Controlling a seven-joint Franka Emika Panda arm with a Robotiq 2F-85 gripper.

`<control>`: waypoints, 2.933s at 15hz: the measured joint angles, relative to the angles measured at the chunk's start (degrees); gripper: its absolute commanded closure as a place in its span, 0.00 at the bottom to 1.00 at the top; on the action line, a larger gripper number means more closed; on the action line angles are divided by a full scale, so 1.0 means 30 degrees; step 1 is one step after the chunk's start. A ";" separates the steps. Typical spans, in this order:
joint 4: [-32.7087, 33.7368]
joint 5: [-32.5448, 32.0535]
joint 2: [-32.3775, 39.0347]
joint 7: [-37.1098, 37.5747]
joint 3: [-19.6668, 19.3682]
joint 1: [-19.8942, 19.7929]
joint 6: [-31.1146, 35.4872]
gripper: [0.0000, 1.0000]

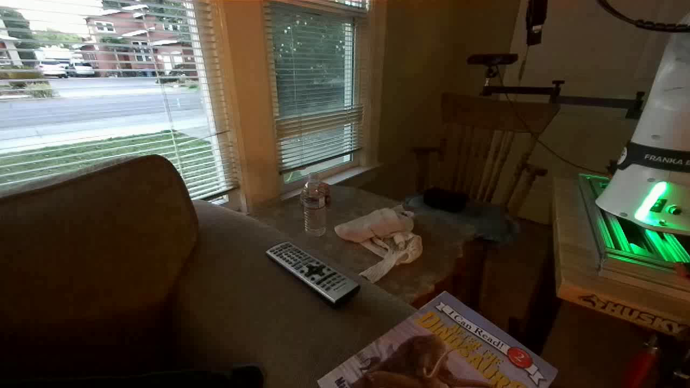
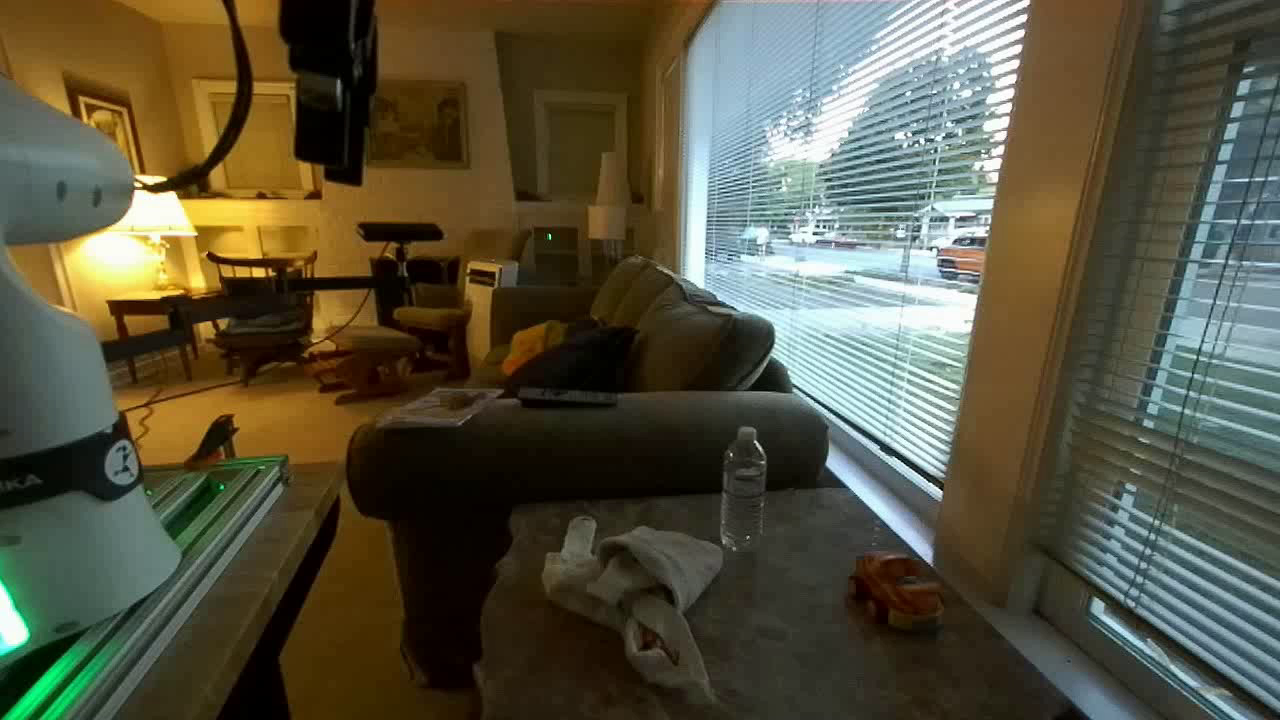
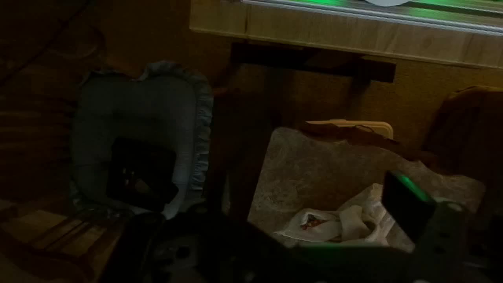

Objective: Put the grey remote control on the table.

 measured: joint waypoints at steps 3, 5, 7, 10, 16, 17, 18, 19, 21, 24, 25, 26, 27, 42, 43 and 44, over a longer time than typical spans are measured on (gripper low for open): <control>0.0000 0.0000 0.0000 0.0000 0.0000 0.0000 0.0000 0.00; 0.0000 0.0000 0.0000 0.0000 0.0000 0.0000 0.0000 0.00; 0.0000 0.0000 0.0000 0.0000 0.0000 0.0000 0.0000 0.00; 0.0000 -0.0002 0.0001 -0.0078 -0.0005 0.0168 0.0015 0.00; 0.0880 -0.0173 0.2078 -0.1445 0.1184 0.2840 0.1217 0.00; 0.1299 -0.0172 0.2885 -0.1547 0.1564 0.3407 0.1477 0.00; 0.1745 -0.0172 0.3742 -0.1665 0.1949 0.3918 0.1722 0.00; 0.2200 -0.0172 0.4649 -0.1820 0.2336 0.4371 0.2010 0.00; 0.3111 -0.0173 0.6446 -0.2319 0.3059 0.5063 0.2494 0.00; 0.4414 -0.0173 0.8862 -0.3672 0.3922 0.5749 0.3208 0.00; 0.4774 -0.0172 0.9548 -0.4189 0.4163 0.5924 0.3479 0.00; 0.5102 -0.0170 1.0164 -0.4651 0.4397 0.6049 0.3672 0.00; 0.5432 -0.0170 1.0740 -0.4983 0.4623 0.6148 0.3753 0.00; 0.6100 -0.0170 1.1906 -0.5384 0.5132 0.6053 0.3755 0.00; 0.6100 -0.0170 1.1906 -0.5384 0.5132 0.6053 0.3755 0.00; 0.6100 -0.0170 1.1917 -0.5384 0.5132 0.6042 0.3755 0.00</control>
